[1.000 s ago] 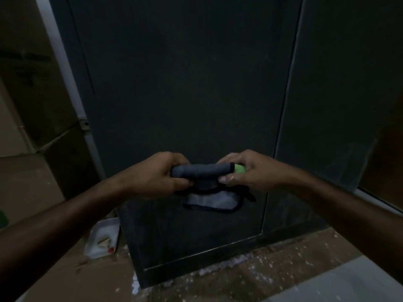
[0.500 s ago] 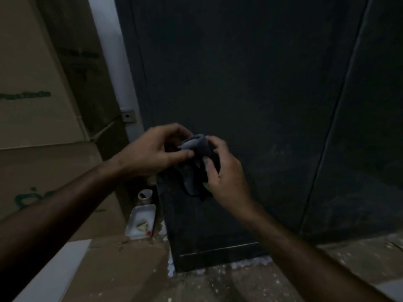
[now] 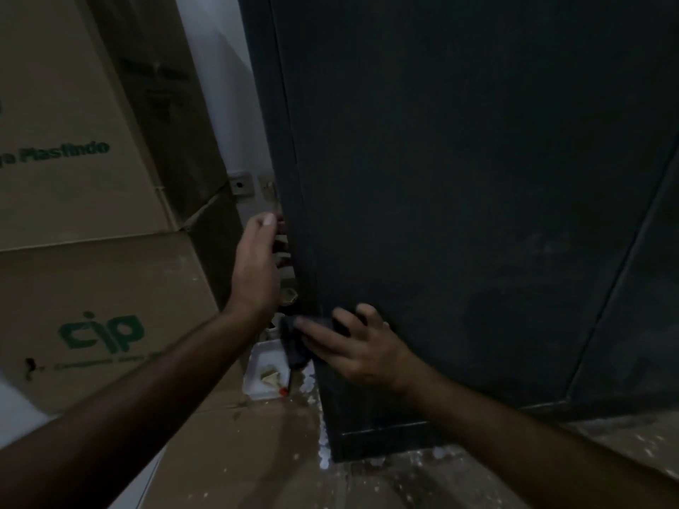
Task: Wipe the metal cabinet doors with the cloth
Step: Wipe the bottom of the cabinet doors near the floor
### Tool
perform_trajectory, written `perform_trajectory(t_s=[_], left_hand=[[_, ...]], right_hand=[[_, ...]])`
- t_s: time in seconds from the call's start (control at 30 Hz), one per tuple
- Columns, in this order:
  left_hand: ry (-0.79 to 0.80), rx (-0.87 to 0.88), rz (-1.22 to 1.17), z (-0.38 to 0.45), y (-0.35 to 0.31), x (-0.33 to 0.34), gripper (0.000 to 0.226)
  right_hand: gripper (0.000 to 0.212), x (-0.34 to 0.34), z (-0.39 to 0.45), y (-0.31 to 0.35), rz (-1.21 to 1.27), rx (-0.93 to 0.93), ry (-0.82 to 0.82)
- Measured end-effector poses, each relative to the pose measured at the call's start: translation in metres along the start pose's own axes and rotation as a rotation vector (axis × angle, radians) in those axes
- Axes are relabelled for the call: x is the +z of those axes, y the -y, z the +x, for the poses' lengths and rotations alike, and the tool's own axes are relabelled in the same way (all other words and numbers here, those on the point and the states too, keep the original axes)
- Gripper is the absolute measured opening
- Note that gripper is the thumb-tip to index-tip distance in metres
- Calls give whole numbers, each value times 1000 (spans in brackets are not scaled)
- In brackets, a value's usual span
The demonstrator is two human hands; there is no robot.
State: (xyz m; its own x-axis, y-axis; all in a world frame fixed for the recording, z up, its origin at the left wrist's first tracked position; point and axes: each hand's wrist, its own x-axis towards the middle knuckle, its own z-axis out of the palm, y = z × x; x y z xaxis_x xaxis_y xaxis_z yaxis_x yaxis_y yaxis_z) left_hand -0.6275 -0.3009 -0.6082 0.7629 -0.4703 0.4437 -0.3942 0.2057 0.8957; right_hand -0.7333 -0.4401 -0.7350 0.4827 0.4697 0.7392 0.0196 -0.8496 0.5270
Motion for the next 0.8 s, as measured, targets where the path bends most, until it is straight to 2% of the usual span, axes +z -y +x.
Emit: perform_trajectory(t_s=[0.07, 0.1, 0.2, 0.23, 0.27, 0.3, 0.37, 0.43, 0.5, 0.6, 0.63, 0.67, 0.73, 0.8], left_hand=[[30, 6, -6, -6, 12, 1, 24], [41, 3, -17, -9, 19, 0, 25], [-15, -103, -80, -12, 30, 4, 32], [-69, -166, -124, -10, 32, 6, 37], [-114, -218, -157, -9, 32, 8, 39], [-143, -232, -170, -5, 31, 10, 39], [-162, -213, -140, -5, 32, 15, 35], [-145, -139, -103, -10, 33, 19, 32], [-127, -33, -21, -19, 40, 23, 31], [-151, 20, 114, -28, 46, 34, 32], [-179, 19, 131, -29, 48, 38, 33], [-196, 21, 145, -30, 46, 42, 34], [-192, 35, 209, -30, 43, 45, 35], [-177, 80, 275, -28, 50, 40, 51]], right_hand=[[28, -14, -18, -20, -38, -39, 34], [30, -22, -13, -33, -60, 23, -1], [36, -33, 41, -55, -52, 420, -214], [36, -29, 54, -48, -28, 452, -246], [36, -23, 53, -37, -30, 389, -220], [36, -15, 38, -26, -28, 250, -142], [33, -10, -18, -18, -11, -13, 71], [35, -28, -52, -34, -7, -36, 191], [35, -50, -45, -53, -20, 134, 101], [33, -66, 17, -74, -138, 577, -212], [32, -65, 36, -71, -124, 677, -287], [32, -61, 45, -62, -103, 697, -307], [30, -45, 22, -38, -9, 501, -170], [27, -45, -25, -29, 63, 320, 29]])
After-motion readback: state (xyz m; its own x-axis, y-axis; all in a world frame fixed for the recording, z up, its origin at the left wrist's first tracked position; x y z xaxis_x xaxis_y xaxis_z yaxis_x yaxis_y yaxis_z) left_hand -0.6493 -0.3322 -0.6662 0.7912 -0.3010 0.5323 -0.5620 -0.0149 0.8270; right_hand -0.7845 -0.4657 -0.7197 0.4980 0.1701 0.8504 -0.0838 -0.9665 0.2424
